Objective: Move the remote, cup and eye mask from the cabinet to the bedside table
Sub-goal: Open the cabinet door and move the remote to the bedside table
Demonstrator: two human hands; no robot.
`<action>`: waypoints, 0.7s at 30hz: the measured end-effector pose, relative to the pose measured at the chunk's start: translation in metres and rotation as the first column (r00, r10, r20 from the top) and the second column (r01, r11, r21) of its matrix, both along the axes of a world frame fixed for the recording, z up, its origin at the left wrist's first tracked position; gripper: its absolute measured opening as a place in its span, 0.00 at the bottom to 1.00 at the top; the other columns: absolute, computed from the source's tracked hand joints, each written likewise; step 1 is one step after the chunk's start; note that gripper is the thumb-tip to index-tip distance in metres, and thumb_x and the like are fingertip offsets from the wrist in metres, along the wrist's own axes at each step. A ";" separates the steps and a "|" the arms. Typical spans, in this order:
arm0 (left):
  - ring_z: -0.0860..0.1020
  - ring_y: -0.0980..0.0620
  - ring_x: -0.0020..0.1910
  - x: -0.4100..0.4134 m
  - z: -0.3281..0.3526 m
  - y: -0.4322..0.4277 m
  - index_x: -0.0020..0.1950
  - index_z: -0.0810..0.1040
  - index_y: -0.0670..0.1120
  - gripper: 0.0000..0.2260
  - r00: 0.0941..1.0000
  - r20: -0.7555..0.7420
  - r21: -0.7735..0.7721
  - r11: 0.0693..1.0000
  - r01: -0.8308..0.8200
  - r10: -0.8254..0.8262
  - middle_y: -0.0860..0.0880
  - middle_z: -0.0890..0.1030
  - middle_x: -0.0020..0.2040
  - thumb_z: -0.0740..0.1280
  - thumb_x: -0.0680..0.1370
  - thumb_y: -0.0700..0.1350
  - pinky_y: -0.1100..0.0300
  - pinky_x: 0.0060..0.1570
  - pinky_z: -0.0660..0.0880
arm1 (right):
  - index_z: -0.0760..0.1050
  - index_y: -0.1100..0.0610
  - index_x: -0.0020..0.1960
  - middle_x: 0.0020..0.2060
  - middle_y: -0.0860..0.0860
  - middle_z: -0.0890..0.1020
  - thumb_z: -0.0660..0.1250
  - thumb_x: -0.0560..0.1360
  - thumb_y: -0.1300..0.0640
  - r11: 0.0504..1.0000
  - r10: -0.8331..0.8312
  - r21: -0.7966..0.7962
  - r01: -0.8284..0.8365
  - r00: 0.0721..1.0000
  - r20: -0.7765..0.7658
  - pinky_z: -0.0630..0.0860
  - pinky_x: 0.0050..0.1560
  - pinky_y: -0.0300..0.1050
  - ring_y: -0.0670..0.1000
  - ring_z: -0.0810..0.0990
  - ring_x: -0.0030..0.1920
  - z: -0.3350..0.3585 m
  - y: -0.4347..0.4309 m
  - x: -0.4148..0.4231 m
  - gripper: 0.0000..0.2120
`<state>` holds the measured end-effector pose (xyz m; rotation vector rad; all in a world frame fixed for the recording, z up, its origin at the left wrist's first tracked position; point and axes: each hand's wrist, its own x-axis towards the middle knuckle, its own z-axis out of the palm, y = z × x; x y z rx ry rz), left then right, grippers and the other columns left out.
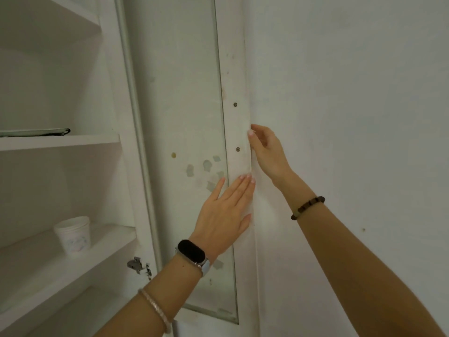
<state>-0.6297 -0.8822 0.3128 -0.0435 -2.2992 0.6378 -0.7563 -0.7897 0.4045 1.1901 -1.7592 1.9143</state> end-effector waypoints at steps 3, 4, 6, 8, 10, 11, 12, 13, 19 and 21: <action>0.66 0.45 0.71 0.021 -0.002 -0.003 0.73 0.63 0.41 0.24 0.991 -0.131 0.168 0.985 0.037 -0.015 0.40 0.66 0.72 0.60 0.79 0.46 0.51 0.71 0.61 | 0.70 0.54 0.66 0.60 0.46 0.75 0.64 0.78 0.52 0.972 -0.231 -0.082 0.218 0.950 -0.209 0.69 0.60 0.37 0.46 0.73 0.60 -0.013 0.001 0.020 0.18; 0.70 0.44 0.67 0.029 -0.004 -0.008 0.71 0.67 0.41 0.22 0.986 -0.168 0.209 0.977 0.033 0.002 0.40 0.70 0.69 0.62 0.78 0.46 0.51 0.69 0.65 | 0.70 0.53 0.65 0.59 0.46 0.74 0.65 0.77 0.53 0.959 -0.281 -0.102 0.262 0.921 -0.270 0.68 0.60 0.36 0.45 0.72 0.60 -0.019 0.001 0.031 0.17; 0.76 0.44 0.57 0.050 -0.010 -0.020 0.64 0.73 0.41 0.16 0.976 -0.209 0.269 0.963 0.005 0.053 0.42 0.77 0.60 0.63 0.77 0.45 0.52 0.61 0.72 | 0.71 0.52 0.63 0.58 0.45 0.74 0.65 0.76 0.55 0.939 -0.344 -0.136 0.316 0.869 -0.356 0.68 0.60 0.37 0.44 0.70 0.59 -0.033 -0.002 0.054 0.16; 0.78 0.45 0.46 0.073 -0.017 -0.034 0.57 0.77 0.40 0.11 0.968 -0.224 0.323 0.946 -0.034 0.111 0.43 0.79 0.50 0.65 0.76 0.43 0.51 0.49 0.76 | 0.72 0.52 0.61 0.56 0.46 0.76 0.66 0.75 0.56 0.934 -0.358 -0.153 0.323 0.837 -0.414 0.69 0.59 0.40 0.45 0.71 0.57 -0.048 -0.010 0.077 0.15; 0.77 0.44 0.39 0.099 -0.027 -0.049 0.51 0.78 0.40 0.08 0.959 -0.224 0.361 0.929 -0.085 0.174 0.44 0.79 0.43 0.65 0.75 0.42 0.51 0.41 0.76 | 0.73 0.53 0.61 0.55 0.47 0.77 0.66 0.75 0.57 0.955 -0.294 -0.111 0.274 0.847 -0.442 0.70 0.59 0.40 0.46 0.73 0.55 -0.065 -0.026 0.095 0.15; 0.76 0.45 0.37 0.112 -0.033 -0.057 0.49 0.78 0.40 0.07 0.954 -0.215 0.379 0.918 -0.118 0.211 0.44 0.79 0.41 0.64 0.75 0.41 0.50 0.39 0.75 | 0.73 0.53 0.61 0.54 0.46 0.77 0.66 0.75 0.56 0.965 -0.255 -0.070 0.251 0.854 -0.454 0.70 0.58 0.39 0.46 0.74 0.55 -0.074 -0.035 0.103 0.14; 0.75 0.45 0.36 0.126 -0.038 -0.063 0.48 0.78 0.40 0.06 0.946 -0.205 0.398 0.905 -0.152 0.249 0.44 0.78 0.40 0.64 0.75 0.41 0.50 0.38 0.75 | 0.73 0.53 0.60 0.53 0.46 0.78 0.66 0.75 0.56 0.971 -0.220 -0.021 0.239 0.854 -0.472 0.69 0.57 0.39 0.45 0.74 0.54 -0.083 -0.045 0.110 0.14; 0.75 0.45 0.36 0.140 -0.045 -0.071 0.48 0.77 0.40 0.05 0.938 -0.195 0.418 0.890 -0.184 0.286 0.44 0.78 0.40 0.65 0.75 0.41 0.49 0.38 0.75 | 0.73 0.53 0.60 0.53 0.46 0.78 0.66 0.75 0.55 0.972 -0.186 0.036 0.234 0.848 -0.497 0.70 0.57 0.40 0.46 0.74 0.53 -0.092 -0.055 0.117 0.14; 0.73 0.45 0.34 0.218 -0.090 -0.107 0.49 0.77 0.40 0.06 0.875 -0.082 0.492 0.783 -0.381 0.477 0.44 0.76 0.39 0.68 0.73 0.39 0.51 0.34 0.71 | 0.74 0.54 0.58 0.51 0.50 0.80 0.67 0.75 0.55 0.920 0.065 0.351 0.173 0.816 -0.574 0.72 0.52 0.46 0.51 0.77 0.51 -0.152 -0.111 0.157 0.13; 0.71 0.46 0.33 0.242 -0.109 -0.115 0.48 0.76 0.41 0.05 0.858 -0.045 0.515 0.748 -0.419 0.512 0.45 0.75 0.38 0.67 0.74 0.38 0.54 0.32 0.69 | 0.74 0.54 0.58 0.50 0.49 0.80 0.66 0.75 0.55 0.902 0.130 0.410 0.133 0.823 -0.553 0.72 0.52 0.45 0.51 0.77 0.51 -0.171 -0.124 0.170 0.12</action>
